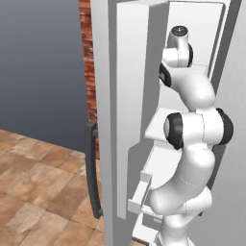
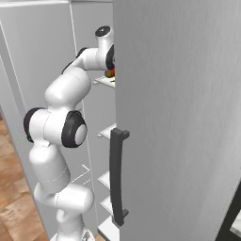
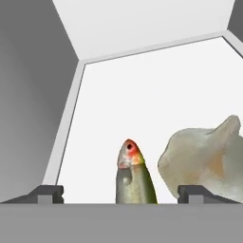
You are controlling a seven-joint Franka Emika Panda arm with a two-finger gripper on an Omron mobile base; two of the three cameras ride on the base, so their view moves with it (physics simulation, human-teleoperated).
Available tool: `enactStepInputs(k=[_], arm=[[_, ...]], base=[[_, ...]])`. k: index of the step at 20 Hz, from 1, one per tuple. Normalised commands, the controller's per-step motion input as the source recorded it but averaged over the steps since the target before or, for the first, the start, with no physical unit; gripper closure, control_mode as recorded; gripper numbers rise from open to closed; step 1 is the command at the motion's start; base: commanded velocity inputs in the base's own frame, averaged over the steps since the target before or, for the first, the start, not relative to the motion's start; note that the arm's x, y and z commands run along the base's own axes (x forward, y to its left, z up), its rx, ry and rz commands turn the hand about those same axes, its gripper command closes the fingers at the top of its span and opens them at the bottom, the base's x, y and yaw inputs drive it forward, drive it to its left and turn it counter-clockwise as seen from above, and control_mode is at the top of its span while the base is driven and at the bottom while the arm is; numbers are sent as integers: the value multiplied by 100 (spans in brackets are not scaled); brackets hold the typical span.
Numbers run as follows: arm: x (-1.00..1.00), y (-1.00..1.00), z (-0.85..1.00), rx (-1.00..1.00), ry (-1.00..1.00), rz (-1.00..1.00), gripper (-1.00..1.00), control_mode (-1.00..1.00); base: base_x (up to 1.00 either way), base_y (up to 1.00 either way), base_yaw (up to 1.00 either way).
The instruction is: Take the fish and garlic from the second highest rack and move them to the highest rack where the mango and lemon wedge are located, to maximize freezer space. Close the freezer door after rearranging.
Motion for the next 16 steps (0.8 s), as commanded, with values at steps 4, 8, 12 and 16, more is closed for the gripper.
enactStepInputs(k=[4,8,12,16], arm=[[-43,14,15,0,0,0,-100,-100],[-69,21,11,0,-5,0,-100,-100],[-89,17,3,0,-15,0,-100,-100],[-99,6,0,0,-20,0,-100,-100]], base=[[0,0,0],[0,0,0],[0,0,0],[0,0,0]])
